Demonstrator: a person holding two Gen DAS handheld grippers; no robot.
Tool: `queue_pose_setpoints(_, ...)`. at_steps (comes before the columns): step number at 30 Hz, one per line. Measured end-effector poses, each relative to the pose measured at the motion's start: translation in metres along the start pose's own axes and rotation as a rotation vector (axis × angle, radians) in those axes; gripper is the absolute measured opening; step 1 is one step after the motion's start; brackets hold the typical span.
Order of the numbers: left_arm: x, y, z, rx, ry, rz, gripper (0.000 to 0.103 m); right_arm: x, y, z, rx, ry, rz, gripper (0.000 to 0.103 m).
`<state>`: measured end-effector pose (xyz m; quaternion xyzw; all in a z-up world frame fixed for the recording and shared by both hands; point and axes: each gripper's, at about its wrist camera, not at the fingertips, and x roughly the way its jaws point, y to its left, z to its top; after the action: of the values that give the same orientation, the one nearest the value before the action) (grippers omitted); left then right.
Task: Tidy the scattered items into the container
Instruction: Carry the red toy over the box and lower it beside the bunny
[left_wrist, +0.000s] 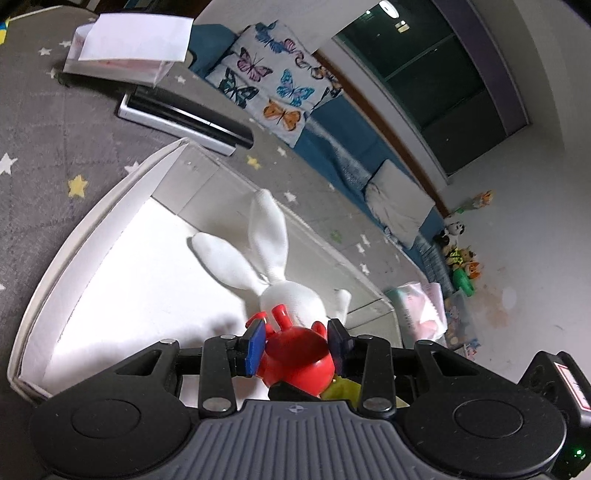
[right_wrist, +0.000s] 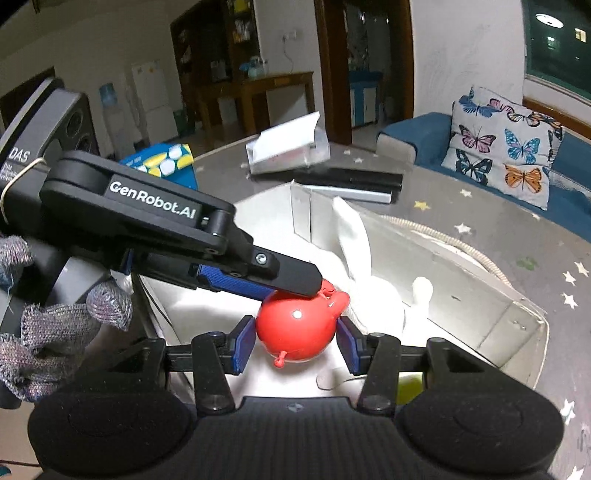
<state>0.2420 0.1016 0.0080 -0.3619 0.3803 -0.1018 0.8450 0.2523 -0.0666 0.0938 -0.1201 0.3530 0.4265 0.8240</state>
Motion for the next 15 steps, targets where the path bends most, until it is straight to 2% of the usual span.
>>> queue_pose_setpoints(9,0.012,0.003,-0.001,0.012,0.032,0.037,0.039,0.017,0.002,0.002,-0.043,0.081,-0.028,0.048)
queue_pose_setpoints(15,0.013,0.004,-0.002,0.011,0.036,0.045,0.039,0.018,0.006,0.001,-0.057,0.096,-0.041,0.048)
